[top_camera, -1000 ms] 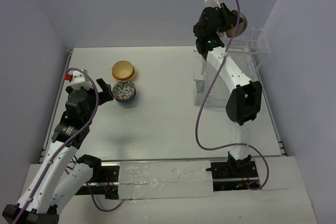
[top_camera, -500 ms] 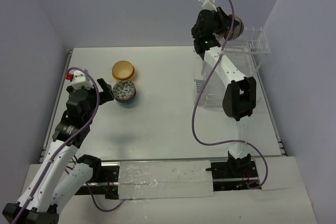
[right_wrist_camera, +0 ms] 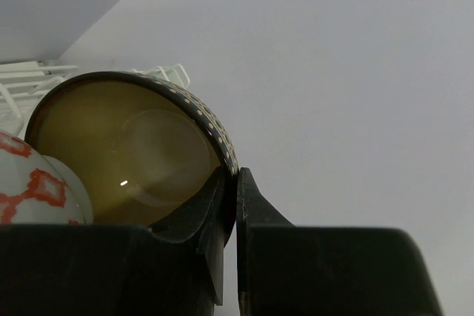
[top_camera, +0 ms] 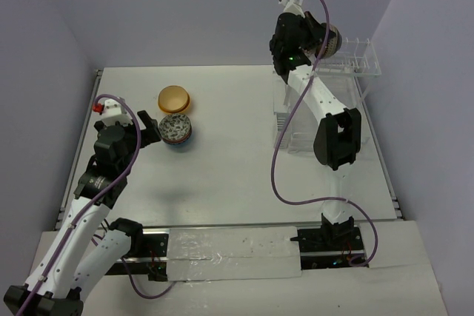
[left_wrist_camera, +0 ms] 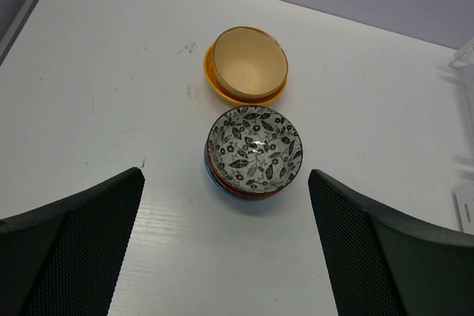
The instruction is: Load the bowls into the dish rack
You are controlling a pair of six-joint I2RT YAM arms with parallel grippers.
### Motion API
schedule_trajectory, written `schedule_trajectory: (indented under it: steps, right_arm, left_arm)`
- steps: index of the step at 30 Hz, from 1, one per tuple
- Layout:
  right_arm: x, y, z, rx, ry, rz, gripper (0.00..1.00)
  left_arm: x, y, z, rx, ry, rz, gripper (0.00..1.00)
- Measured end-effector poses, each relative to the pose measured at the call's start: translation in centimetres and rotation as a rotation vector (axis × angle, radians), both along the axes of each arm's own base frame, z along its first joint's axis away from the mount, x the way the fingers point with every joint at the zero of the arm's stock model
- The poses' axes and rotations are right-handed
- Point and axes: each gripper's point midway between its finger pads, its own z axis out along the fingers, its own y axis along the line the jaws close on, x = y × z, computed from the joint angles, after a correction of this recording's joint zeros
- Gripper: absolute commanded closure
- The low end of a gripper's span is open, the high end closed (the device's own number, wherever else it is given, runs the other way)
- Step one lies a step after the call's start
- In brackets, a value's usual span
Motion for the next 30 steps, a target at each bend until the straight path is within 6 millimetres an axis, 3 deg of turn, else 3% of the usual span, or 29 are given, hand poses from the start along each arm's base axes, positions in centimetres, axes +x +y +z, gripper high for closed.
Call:
schedule_trajectory:
  steps: [18,30]
  right_arm:
    - [1.1,1.4,-1.6,0.054,0.035,0.096,0.98]
    - [1.1,1.5,-1.9,0.075,0.03,0.102,0.86]
  left_arm:
    - [0.0,0.0,0.1,-0.001,-0.003,0.0,0.01]
    - [-0.1,0.0,0.2,-0.002,-0.008,-0.001,0.01]
